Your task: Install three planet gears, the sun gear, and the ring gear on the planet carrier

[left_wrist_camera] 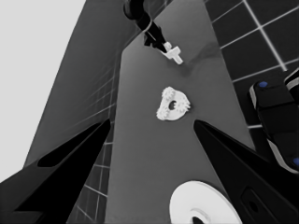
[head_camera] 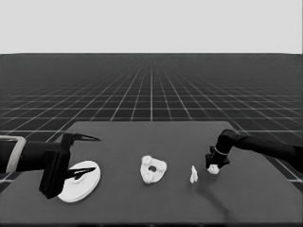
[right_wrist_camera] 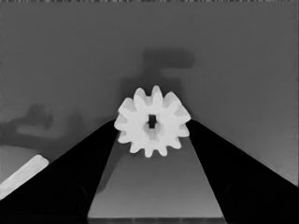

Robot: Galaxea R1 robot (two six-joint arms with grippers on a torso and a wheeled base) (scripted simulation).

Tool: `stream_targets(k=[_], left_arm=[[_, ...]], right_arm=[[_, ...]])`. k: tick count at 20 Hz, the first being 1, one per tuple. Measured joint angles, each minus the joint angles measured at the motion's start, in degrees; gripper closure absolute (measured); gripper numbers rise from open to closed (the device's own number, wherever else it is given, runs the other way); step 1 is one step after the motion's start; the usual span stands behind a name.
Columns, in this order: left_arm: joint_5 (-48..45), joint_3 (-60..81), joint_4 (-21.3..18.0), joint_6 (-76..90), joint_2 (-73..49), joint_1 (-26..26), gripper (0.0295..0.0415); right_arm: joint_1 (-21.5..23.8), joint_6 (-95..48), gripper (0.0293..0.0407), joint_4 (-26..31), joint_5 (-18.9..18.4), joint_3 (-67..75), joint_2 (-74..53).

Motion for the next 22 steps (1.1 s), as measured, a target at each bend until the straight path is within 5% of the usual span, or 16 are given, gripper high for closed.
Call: stream_targets(k=[2, 4, 6, 12, 14, 17, 22], left_arm=[[0.0, 0.0, 0.0, 0.0, 0.0, 0.0, 0.0326], [0.0, 0.0, 0.0, 0.0, 0.0, 0.0, 0.0326], [0.0, 0.0, 0.0, 0.0, 0.0, 0.0, 0.0326], [0.0, 0.0, 0.0, 0.0, 0.0, 0.0, 0.0326], [0.0, 0.0, 0.0, 0.0, 0.0, 0.0, 0.0326], [0.0, 0.0, 0.0, 0.0, 0.0, 0.0, 0.0326], [0.0, 0.0, 0.0, 0.0, 0.0, 0.0, 0.0326]], right_arm=[[0.0, 0.0, 0.0390, 0.0, 0.0, 0.0, 0.0], [6.9, 2.0, 0.0390, 4.4, -5.8, 6.3, -3.1], [9.9, 2.3, 0.0390, 6.3, -7.7, 7.3, -3.7], [11.2, 2.3, 0.0390, 7.3, -8.7, 7.5, -3.8], [11.3, 34.6, 0.0390, 4.5, -12.9, 15.8, 16.8], [11.2, 35.7, 0.0390, 4.9, -13.1, 0.0, 37.2], [11.2, 33.6, 0.0390, 5.1, -12.9, -6.8, 41.9]])
